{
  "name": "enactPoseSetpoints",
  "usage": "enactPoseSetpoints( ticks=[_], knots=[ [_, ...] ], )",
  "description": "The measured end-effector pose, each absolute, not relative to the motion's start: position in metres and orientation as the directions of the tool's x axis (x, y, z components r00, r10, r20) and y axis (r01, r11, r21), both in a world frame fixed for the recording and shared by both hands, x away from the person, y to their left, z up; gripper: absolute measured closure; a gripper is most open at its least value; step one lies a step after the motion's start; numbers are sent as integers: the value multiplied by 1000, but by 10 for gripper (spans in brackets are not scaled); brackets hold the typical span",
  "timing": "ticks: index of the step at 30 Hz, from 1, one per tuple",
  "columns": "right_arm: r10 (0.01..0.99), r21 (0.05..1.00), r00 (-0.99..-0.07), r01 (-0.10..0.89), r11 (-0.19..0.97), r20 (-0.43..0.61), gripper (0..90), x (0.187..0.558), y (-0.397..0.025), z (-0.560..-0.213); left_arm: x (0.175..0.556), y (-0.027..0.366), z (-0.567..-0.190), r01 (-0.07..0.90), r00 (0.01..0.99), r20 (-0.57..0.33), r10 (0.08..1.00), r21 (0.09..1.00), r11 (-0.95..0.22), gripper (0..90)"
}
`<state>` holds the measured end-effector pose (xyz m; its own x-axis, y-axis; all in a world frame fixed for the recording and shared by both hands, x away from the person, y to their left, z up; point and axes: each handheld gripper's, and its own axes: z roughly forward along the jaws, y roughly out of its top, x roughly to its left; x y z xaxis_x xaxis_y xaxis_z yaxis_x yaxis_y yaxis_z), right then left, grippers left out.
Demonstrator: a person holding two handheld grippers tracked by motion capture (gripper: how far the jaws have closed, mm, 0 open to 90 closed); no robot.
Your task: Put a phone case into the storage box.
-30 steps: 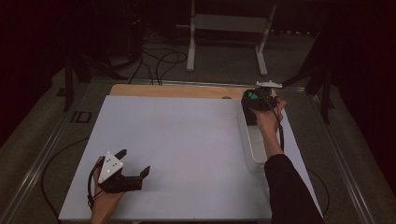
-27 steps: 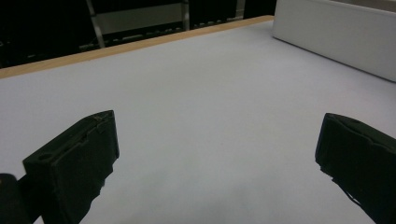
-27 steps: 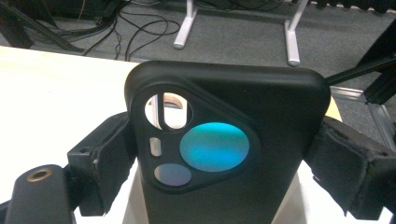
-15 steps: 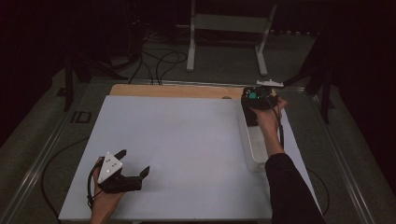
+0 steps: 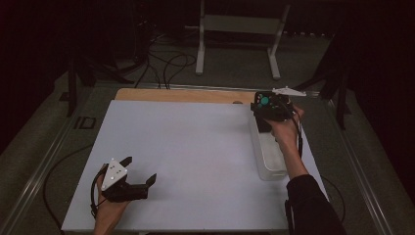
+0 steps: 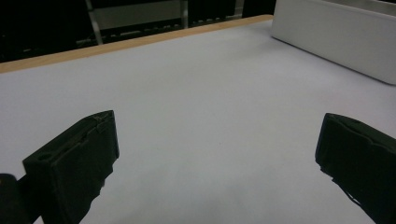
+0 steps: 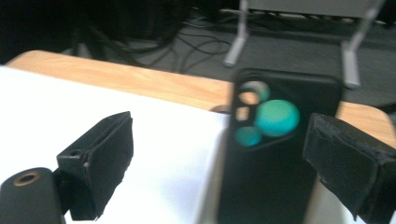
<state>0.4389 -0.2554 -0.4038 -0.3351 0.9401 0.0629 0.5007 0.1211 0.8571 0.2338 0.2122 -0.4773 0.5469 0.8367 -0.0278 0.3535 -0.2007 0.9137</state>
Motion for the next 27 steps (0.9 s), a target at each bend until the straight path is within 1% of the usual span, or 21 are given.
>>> enactPoseSetpoints(
  ticks=[1, 3, 4, 5, 6, 8, 9, 11, 19, 23, 26, 27],
  knots=[
    [940, 857, -335, 501, 121, 63, 86, 439, -255, -404, 234, 212, -477, 353, 547, -28, 837, 914, -201, 1],
    [924, 857, -379, 493, 150, 56, 87, 429, -249, -402, 234, 213, -476, 357, 547, -32, 836, 913, -198, 1],
    [907, 862, -420, 474, 180, 41, 86, 418, -244, -400, 233, 215, -474, 358, 546, -33, 837, 912, -198, 1],
    [899, 864, -435, 467, 188, 39, 86, 413, -242, -399, 233, 215, -473, 358, 543, -38, 839, 914, -191, 1],
    [899, 864, -435, 467, 188, 39, 86, 413, -242, -399, 233, 215, -473, 358, 543, -38, 839, 914, -191, 1],
    [880, 871, -475, 444, 208, 32, 87, 396, -240, -397, 232, 218, -472, 357, 541, -41, 840, 915, -185, 1],
    [880, 871, -475, 444, 208, 32, 87, 396, -240, -397, 232, 219, -471, 358, 537, -45, 842, 916, -179, 1],
    [863, 879, -504, 422, 220, 26, 86, 379, -239, -395, 232, 221, -470, 360, 533, -48, 844, 916, -175, 1],
    [832, 907, -554, 365, 209, 32, 87, 339, -246, -399, 231, 224, -467, 369, 540, -48, 840, 911, -185, 1],
    [819, 919, -574, 331, 212, 19, 87, 320, -251, -407, 230, 226, -465, 367, 547, -49, 836, 911, -187, 1],
    [810, 922, -585, 330, 204, 31, 87, 312, -255, -411, 229, 227, -465, 363, 548, -48, 835, 913, -186, 1],
    [802, 926, -597, 317, 205, 26, 87, 303, -258, -416, 228, 228, -464, 358, 551, -47, 833, 915, -185, 1]
  ],
)
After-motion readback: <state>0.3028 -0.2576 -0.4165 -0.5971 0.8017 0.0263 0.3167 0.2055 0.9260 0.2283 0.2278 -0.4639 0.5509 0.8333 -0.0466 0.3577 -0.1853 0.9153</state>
